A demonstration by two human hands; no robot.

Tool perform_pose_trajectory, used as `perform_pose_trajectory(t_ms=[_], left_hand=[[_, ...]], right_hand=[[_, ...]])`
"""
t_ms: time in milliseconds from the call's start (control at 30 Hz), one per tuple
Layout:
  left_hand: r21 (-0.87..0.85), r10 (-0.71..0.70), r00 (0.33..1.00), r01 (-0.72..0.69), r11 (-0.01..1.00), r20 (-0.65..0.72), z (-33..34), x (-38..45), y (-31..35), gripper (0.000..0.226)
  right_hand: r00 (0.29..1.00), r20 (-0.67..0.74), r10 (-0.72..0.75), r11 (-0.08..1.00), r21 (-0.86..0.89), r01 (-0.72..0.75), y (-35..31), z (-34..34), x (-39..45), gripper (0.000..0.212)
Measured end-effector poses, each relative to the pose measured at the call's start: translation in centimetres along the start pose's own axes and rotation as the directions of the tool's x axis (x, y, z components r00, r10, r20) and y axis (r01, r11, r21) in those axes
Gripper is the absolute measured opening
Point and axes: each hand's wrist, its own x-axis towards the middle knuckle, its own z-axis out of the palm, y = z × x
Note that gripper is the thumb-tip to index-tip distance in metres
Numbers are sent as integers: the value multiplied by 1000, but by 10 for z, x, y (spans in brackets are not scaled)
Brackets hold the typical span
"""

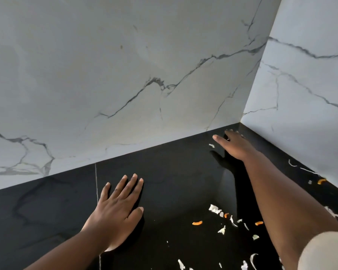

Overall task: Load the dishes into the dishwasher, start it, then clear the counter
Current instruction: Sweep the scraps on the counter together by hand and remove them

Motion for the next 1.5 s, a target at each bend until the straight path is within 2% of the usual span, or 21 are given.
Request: perform_pose_trajectory(t_ms=[67,133,267,400,467,533,600,667,700,767,867,933,1000,1067,1133,1200,1233,1300,1333,1400,1500], left_hand=[[-2,2,1000,-2,1000,0,-1,0,0,76],[-9,4,1000,-4,1000,-4,-1,0,0,75],[-17,4,1000,-3,1000,7,-2,0,0,75],[-17,0,1000,0,1000,6,-2,-1,1,76],[-28,-3,1000,3,1000,8,-1,-1,0,76],[-19,-4,1000,4,1000,10,-1,0,-1,75],[-9,-3,1000,3,1000,16,-1,0,-1,76],[-17,-4,1000,5,1000,17,-1,0,-1,76],[-20,-4,1000,5,1000,15,-1,1,-1,75],[-26,-4,1000,4,1000,12,-1,0,-1,75],[-32,-8,1000,9,999,14,-1,0,-1,76],[-29,-10,1000,10,1000,12,-1,0,-1,76],[-20,-7,1000,7,1000,9,0,1,-2,76],[-16,-6,1000,6,1000,12,1,2,-3,77],[-22,-6,1000,7,1000,9,1,2,-3,77],[-22,-4,1000,4,1000,9,0,1,-3,77],[-24,-6,1000,6,1000,13,1,0,-2,77],[-45,-14,1000,14,999,10,0,1,-1,75],[-51,-17,1000,17,999,11,0,0,0,75],[-56,-18,1000,19,998,17,-4,0,2,76],[-50,-27,999,29,998,40,-10,1,5,79]], right_hand=[[989,61,-133,991,2,133,-21,11,-6,83],[939,147,-311,947,-32,319,-41,20,-30,77],[699,376,-608,753,-5,658,-60,28,-117,82],[458,511,-727,603,157,782,-61,18,-203,79],[402,540,-739,628,339,700,-63,10,-224,69],[461,502,-732,679,485,551,-61,4,-219,64],[630,364,-686,719,470,511,-50,-1,-188,65],[832,188,-522,827,352,439,-23,-15,-142,68],[907,108,-406,891,269,367,-5,-26,-119,78],[984,31,-176,983,66,173,33,-47,-83,108],[997,71,6,974,-226,10,70,-51,-70,129],[990,142,-4,938,-343,53,64,-40,-78,134],[977,199,-71,918,-370,142,45,-31,-91,140],[942,269,-200,889,-354,290,22,-18,-115,139],[856,367,-366,845,-255,470,-1,-3,-143,131],[760,443,-475,860,52,507,-21,2,-156,110],[764,402,-504,864,235,446,-29,3,-155,92],[895,144,-423,852,398,339,-36,1,-126,71],[944,11,-330,879,368,303,-37,-2,-105,73],[974,-114,-196,962,171,214,-36,-12,-61,67],[998,-55,-36,999,-43,33,-25,-19,-11,81]])
